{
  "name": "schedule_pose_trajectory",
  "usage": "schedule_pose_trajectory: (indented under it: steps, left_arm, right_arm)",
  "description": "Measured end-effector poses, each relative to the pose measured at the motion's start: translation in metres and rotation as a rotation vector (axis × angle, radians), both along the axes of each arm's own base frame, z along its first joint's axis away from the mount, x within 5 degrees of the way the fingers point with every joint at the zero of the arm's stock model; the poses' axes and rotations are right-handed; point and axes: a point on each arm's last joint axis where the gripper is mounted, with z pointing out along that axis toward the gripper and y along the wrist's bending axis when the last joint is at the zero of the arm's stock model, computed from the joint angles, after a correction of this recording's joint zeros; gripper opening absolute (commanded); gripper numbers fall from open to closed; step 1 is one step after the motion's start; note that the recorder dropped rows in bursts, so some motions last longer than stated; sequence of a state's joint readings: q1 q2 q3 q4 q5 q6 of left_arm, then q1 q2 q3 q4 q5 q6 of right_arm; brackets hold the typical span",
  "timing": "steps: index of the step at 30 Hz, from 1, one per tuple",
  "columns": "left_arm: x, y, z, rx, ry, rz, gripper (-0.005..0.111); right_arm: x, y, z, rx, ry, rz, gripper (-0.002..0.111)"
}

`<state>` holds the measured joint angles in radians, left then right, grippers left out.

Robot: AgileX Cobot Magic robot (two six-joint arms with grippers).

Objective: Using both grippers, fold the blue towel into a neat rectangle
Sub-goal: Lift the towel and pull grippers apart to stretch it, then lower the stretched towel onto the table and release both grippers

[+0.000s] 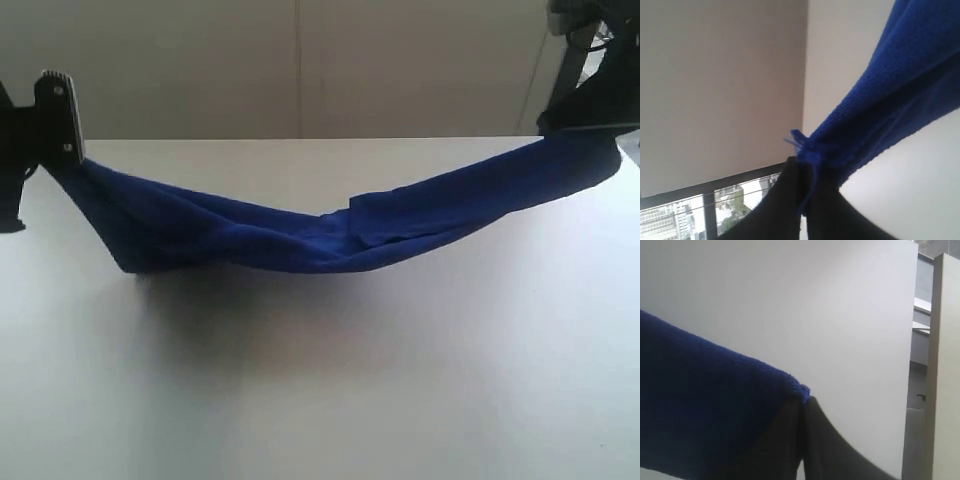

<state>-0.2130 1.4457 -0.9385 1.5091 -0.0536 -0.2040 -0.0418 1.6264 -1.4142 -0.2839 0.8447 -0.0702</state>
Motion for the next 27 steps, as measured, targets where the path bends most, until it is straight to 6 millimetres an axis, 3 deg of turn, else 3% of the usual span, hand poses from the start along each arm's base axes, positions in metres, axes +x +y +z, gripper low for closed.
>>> schedule_pose_trajectory:
  steps: [4,9,13,16,20,23,27]
  left_arm:
    - [0.008,-0.001,0.023,-0.014,-0.071,0.009,0.0]
    - [0.001,0.001,0.025,-0.133,-0.066,0.062,0.0]
    - [-0.01,0.003,-0.001,-0.217,0.02,0.114,0.0]
    - [-0.034,0.001,-0.048,-0.258,0.18,0.088,0.0]
    - [-0.06,0.006,-0.086,-0.237,0.312,0.105,0.0]
    - [-0.069,0.008,-0.096,-0.221,0.348,0.115,0.0]
    - [-0.07,0.008,-0.097,-0.22,0.352,0.117,0.0]
  right_arm:
    - [0.002,0.0,-0.001,0.0,-0.012,0.005,0.0]
    - [0.004,0.001,-0.004,0.017,-0.009,0.004,0.0]
    - [0.014,0.002,-0.02,0.025,0.024,0.006,0.0]
    - [0.027,0.004,-0.049,0.072,0.084,-0.001,0.0]
    - [0.036,0.005,-0.086,0.098,0.178,-0.007,0.0]
    - [0.034,0.007,-0.115,0.121,0.25,-0.013,0.0]
    - [0.028,0.011,-0.133,0.165,0.302,-0.01,0.003]
